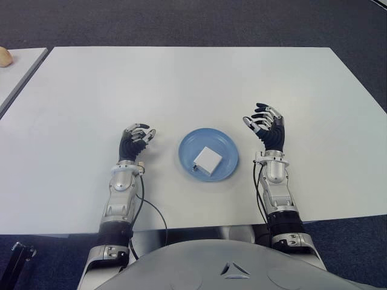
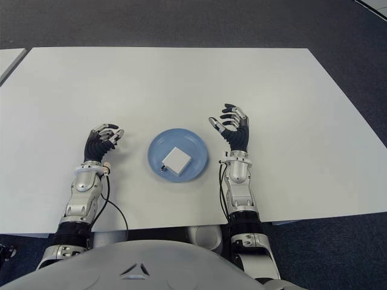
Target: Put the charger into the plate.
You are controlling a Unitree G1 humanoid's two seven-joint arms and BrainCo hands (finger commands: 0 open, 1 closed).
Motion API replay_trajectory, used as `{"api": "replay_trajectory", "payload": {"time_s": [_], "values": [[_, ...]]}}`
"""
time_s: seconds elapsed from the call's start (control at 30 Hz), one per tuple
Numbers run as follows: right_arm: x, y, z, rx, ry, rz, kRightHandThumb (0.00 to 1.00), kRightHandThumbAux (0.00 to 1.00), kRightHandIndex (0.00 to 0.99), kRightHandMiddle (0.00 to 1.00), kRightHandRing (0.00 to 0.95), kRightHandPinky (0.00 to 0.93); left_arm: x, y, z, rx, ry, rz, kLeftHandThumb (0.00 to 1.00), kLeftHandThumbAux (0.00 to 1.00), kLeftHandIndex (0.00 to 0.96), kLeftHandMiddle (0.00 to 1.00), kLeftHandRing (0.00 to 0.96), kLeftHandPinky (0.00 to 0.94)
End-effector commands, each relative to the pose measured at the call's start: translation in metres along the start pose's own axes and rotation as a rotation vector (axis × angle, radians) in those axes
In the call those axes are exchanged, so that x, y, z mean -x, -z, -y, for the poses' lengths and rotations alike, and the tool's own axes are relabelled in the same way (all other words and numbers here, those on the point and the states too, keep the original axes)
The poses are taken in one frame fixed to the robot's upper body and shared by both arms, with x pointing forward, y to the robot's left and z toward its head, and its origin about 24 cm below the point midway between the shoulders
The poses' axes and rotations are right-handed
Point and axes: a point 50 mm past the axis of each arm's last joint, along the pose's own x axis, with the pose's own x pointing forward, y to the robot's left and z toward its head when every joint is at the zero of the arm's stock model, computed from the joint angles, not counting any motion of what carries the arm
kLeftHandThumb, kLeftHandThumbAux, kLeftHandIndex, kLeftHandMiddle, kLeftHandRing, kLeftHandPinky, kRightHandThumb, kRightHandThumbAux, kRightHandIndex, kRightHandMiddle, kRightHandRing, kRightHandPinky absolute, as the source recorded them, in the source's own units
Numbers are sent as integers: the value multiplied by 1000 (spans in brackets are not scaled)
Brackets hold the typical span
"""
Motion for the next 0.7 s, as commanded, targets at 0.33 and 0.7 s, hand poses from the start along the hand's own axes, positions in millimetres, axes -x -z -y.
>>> {"api": "replay_trajectory", "payload": {"time_s": [0.33, 0.7], "values": [[11, 17, -1, 50, -136, -99, 704, 734, 422, 487, 527, 570, 1, 5, 2, -5, 1, -22, 706, 717, 436, 728, 715, 716], [17, 28, -1, 104, -151, -127, 706, 731, 428, 555, 586, 618, 1, 6, 3, -6, 2, -26, 707, 716, 436, 725, 712, 706]]}}
